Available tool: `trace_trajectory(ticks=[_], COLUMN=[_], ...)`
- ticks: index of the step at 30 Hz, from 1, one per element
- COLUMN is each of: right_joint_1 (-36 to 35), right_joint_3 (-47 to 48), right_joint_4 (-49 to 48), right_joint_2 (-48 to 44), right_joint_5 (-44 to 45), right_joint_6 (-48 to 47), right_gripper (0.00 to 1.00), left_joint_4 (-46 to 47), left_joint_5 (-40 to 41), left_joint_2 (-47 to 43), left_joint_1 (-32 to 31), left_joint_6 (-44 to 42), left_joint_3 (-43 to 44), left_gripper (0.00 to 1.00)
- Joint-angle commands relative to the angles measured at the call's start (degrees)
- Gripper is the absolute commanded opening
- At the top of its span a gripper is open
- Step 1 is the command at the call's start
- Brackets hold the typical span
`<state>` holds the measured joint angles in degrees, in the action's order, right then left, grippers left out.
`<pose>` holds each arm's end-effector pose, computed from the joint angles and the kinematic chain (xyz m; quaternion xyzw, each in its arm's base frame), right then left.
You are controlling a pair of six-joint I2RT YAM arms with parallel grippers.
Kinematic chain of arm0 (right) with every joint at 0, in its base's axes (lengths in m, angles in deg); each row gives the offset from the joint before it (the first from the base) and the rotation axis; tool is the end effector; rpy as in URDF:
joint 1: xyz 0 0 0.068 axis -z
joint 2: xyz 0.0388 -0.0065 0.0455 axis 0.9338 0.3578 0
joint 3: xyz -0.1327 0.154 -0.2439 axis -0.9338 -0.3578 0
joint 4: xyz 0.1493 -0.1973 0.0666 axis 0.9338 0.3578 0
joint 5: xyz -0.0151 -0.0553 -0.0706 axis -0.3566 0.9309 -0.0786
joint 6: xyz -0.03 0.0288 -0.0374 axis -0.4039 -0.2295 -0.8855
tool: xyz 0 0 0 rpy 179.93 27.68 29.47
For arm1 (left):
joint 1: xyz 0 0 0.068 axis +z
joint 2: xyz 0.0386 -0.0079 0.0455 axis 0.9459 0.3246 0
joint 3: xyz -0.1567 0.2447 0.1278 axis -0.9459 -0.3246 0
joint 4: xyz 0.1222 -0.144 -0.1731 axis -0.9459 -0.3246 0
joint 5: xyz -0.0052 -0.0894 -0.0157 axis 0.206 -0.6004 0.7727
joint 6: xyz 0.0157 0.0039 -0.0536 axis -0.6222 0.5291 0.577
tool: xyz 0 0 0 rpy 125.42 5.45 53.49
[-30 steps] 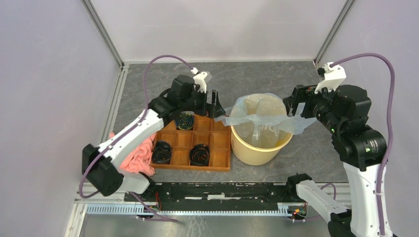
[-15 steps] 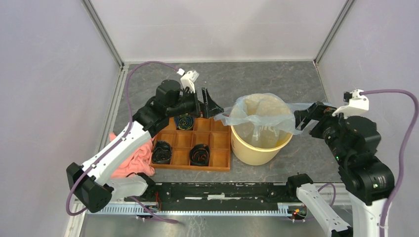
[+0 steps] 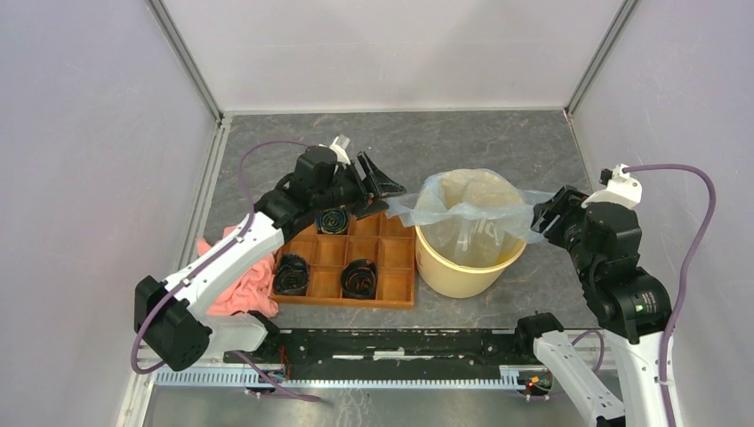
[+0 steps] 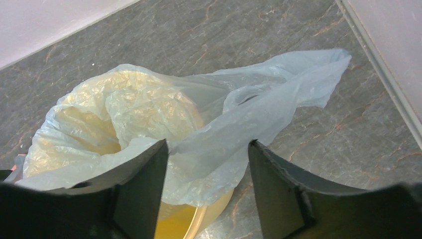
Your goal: Put the trash bags into the trash bin
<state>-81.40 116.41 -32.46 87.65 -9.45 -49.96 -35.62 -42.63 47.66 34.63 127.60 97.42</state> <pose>0.0472 -0.0017 0.4219 0.2135 0.8062 0.0740 0.5467 0.2104 -0.1700 0.3834 -0.1115 0.8310 -0.4891 0.2403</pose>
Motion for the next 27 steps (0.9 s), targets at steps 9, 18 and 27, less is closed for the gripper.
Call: trace_trajectory(ticks=[9,18,27], right_joint_1=[-0.1,-0.1,-0.1], right_joint_3=[-1.3,-1.7,-3.9], right_joint_4=[-3.8,-5.0,-7.4], right_joint_2=[-2.3,-1.1,-2.3], right_joint_5=[-2.5,-5.7,-2.9], right_joint_6=[-4.3,-8.2,-8.0], right_gripper=[0.49,0.76,0.39], left_joint_4=[1.0,3.0,14.1], left_joint_5=[0.5,0.3,-5.2], left_joint_2=[-1.0,0.0,2.8], left_joint_1=[-0.6,-1.5,-1.5], left_joint_6=[7.0,7.8,11.1], left_joint_3=[-6.0,-6.7,-9.7], left_gripper=[0.63,0.69,0.34])
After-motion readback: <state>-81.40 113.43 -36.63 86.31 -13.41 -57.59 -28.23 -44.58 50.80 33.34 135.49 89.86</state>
